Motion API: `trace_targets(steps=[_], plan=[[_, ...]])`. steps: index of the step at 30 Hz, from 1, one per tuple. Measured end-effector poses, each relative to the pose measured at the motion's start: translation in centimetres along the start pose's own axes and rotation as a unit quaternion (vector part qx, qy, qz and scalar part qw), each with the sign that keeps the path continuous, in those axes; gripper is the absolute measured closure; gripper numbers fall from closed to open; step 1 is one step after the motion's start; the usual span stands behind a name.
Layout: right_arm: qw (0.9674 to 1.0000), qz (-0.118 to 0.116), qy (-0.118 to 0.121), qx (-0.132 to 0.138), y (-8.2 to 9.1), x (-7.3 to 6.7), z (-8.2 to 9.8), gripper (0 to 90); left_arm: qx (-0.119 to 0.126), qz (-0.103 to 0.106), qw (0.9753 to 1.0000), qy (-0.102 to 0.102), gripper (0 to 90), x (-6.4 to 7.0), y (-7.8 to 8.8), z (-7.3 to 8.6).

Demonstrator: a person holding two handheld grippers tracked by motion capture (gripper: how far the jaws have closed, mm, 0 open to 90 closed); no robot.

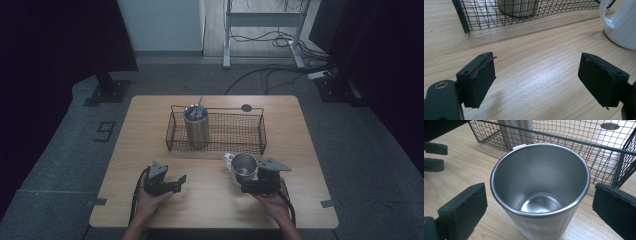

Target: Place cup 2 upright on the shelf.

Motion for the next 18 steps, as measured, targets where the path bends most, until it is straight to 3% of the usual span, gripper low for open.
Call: trace_targets(steps=[18], plan=[[0.9998,0.009,0.011,-0.016,-3.1,-0.1,0.1,0.0,0.002,0.003,1.0000,-0.003,14.6,0.1,0.0,0.0]])
Point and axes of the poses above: each handheld gripper's, and its own axes: y roughly backward along the jaws, z roughly out of its underside, x roughly to its right, the point moved 8 cm from there along -y, roughly forward along the jaws, and after that the axes turned 4 degrees about -z, right-handed, at the moved point
